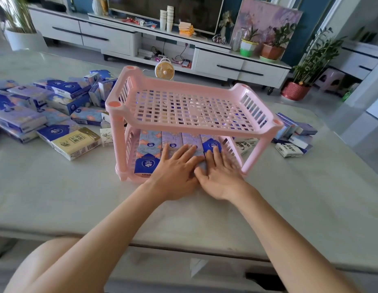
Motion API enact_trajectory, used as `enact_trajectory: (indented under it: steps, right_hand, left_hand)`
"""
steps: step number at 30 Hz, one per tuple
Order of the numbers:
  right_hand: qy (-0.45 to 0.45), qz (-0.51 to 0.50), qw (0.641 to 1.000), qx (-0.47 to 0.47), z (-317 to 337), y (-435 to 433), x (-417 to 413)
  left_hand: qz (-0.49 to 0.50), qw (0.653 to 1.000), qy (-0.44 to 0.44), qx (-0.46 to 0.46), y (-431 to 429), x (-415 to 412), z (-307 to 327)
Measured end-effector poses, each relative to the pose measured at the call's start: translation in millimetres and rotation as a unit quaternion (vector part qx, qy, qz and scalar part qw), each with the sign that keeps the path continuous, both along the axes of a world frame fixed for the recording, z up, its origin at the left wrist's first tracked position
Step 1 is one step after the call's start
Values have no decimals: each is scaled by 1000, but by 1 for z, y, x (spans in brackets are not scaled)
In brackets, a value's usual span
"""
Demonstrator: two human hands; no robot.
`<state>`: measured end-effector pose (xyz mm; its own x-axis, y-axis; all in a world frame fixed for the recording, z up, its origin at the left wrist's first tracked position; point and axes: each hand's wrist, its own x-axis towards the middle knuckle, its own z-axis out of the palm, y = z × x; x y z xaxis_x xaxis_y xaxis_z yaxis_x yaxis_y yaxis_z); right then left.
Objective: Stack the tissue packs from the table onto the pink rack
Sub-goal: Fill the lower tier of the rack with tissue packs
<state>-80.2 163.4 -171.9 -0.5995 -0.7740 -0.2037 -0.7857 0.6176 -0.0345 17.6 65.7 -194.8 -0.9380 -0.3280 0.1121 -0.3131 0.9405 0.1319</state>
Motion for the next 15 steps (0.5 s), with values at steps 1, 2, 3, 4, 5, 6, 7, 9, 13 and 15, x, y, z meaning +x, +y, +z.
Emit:
enact_trajectory:
  steps: [1, 2, 3, 4, 5, 6, 7, 9, 13, 15]
  right_hand:
    - [0, 4, 1000, 0, 2, 1, 1]
    - [1, 10, 1000, -4, 0, 1, 1]
    - [1, 15, 1000, -11, -1, 1, 1]
    - [4, 20, 999, -25, -3, 2, 1]
    - [10, 28, 998, -50, -5, 4, 1]
    - [13, 31, 995, -91, -7, 7, 2]
    - [16, 22, 990, -135, -8, 10, 6]
    - [55, 10, 977, -207, -14, 20, 16]
    - [56, 7, 978, -200, -21, 21, 26]
    - [11, 1, 968, -251, -12, 11, 19]
  left_hand:
    - [-2, 1000, -10, -5, -1, 1, 0]
    - [-5, 1000, -10, -9, -1, 2, 0]
    - [-8, 1000, -2, -10, -1, 3, 0]
    - [-13, 1000, 13, -3, 1, 4, 1]
    - [-17, 999, 33, 18, 3, 4, 2]
    - [-18, 997, 54, 46, 4, 4, 5]
    - [-10, 995, 71, 75, 6, 4, 10]
    - [48, 991, 81, 92, 7, 8, 15]
    - [243, 962, 124, 24, 5, 27, 13]
    - [292, 943, 150, 61, 3, 31, 12]
